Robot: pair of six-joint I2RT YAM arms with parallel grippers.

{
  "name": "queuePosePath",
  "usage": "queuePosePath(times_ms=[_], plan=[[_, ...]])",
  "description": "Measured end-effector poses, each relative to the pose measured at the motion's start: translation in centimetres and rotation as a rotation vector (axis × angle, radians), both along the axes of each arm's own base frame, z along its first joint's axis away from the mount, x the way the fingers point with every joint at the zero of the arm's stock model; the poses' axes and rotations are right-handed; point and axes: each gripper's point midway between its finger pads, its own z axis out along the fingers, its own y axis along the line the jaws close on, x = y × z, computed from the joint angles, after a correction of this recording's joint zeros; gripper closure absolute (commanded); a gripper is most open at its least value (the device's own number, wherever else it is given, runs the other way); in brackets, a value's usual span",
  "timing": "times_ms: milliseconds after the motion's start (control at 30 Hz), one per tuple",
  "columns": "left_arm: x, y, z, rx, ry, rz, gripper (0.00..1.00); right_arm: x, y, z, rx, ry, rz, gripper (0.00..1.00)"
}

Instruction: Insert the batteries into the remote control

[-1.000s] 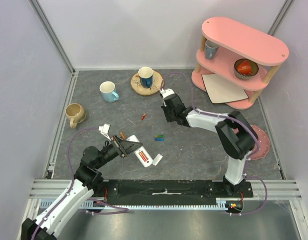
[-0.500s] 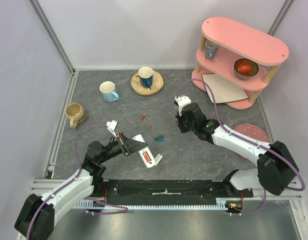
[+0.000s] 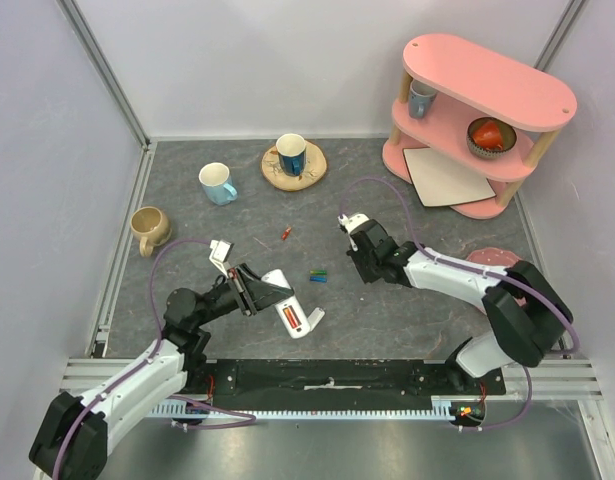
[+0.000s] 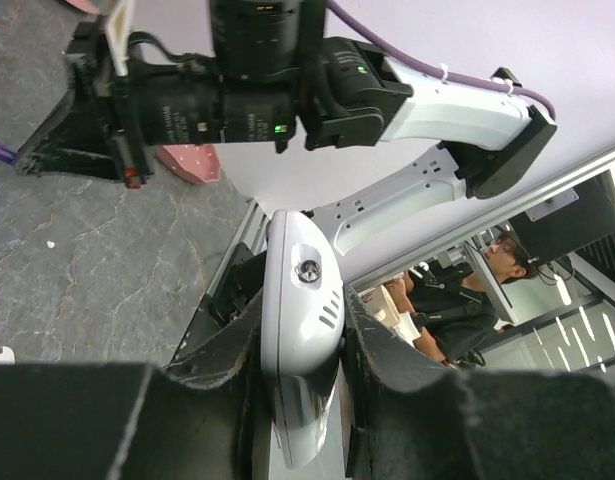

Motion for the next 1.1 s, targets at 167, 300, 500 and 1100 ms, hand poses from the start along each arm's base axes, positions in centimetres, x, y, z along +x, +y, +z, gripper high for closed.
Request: queuePosePath(times_ms=[167, 300, 500, 1100], plan=[[-0.2, 0.1, 0.4, -0.010, -0.015, 0.003, 0.98, 0.7, -0.1, -1.5, -0.052, 0.027, -0.023, 1.00], [0.0, 0.2, 0.5, -0.012, -0.013, 0.013, 0.98, 1.6, 0.3, -1.1, -0.049, 0.013, -0.056, 1.00], [0.2, 0.2, 0.1, -0.004, 0.006, 0.022, 0.98, 3.1, 1.1, -0.5, -0.036, -0.001, -0.118, 1.00], [1.2, 0.3, -0.8, 0.014, 0.059, 0.069, 0.98, 2.7, 0.2, -2.3, -0.066, 0.038, -0.189, 1.00]])
